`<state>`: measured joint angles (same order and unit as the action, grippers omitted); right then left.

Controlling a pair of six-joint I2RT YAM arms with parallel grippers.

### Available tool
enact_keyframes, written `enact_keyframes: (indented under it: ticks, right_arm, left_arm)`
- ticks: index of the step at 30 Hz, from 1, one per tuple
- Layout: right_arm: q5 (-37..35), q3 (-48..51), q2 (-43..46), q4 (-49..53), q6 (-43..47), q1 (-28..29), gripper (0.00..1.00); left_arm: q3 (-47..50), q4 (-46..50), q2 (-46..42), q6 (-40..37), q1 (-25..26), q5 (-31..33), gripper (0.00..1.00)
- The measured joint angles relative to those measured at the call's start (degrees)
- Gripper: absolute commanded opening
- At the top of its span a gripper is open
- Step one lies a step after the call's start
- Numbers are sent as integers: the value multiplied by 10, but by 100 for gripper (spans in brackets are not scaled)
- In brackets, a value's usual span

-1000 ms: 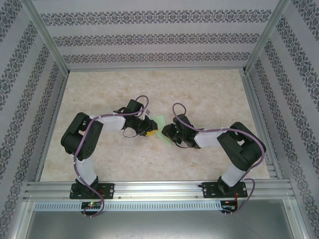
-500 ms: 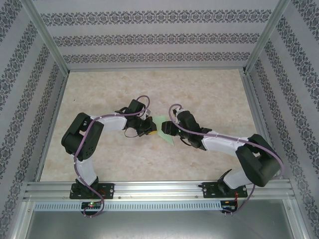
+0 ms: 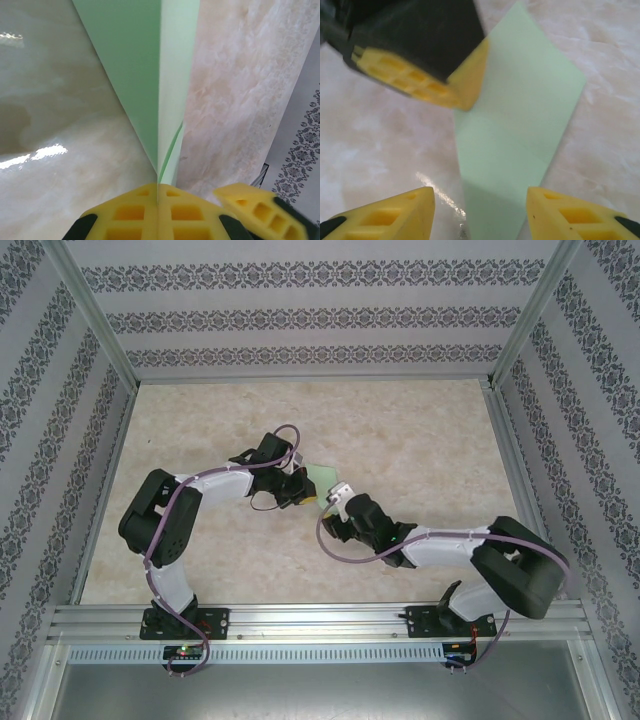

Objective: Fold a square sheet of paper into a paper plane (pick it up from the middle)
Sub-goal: Fold the wing for the fifth time at the center of the table.

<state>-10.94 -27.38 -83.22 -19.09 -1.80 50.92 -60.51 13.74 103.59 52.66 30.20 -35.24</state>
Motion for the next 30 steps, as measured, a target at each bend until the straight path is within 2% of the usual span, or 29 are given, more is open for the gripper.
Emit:
enact_keyframes:
  ticks: [5, 15, 20, 30]
  right_arm:
    - [-29, -22, -61, -18, 48, 23, 47]
    - [-88, -25, -126, -96, 109, 26, 41]
    - [-107, -25, -148, -133, 140, 26, 33]
    - [-116, -25, -151, -164, 167, 26, 10]
  left_arm:
    - [-2, 8, 0, 2, 0, 0, 3]
    - [-10, 17, 0, 4, 0, 0, 4]
    - [-10, 23, 0, 4, 0, 2, 4]
    - [-12, 29, 0, 4, 0, 3, 5]
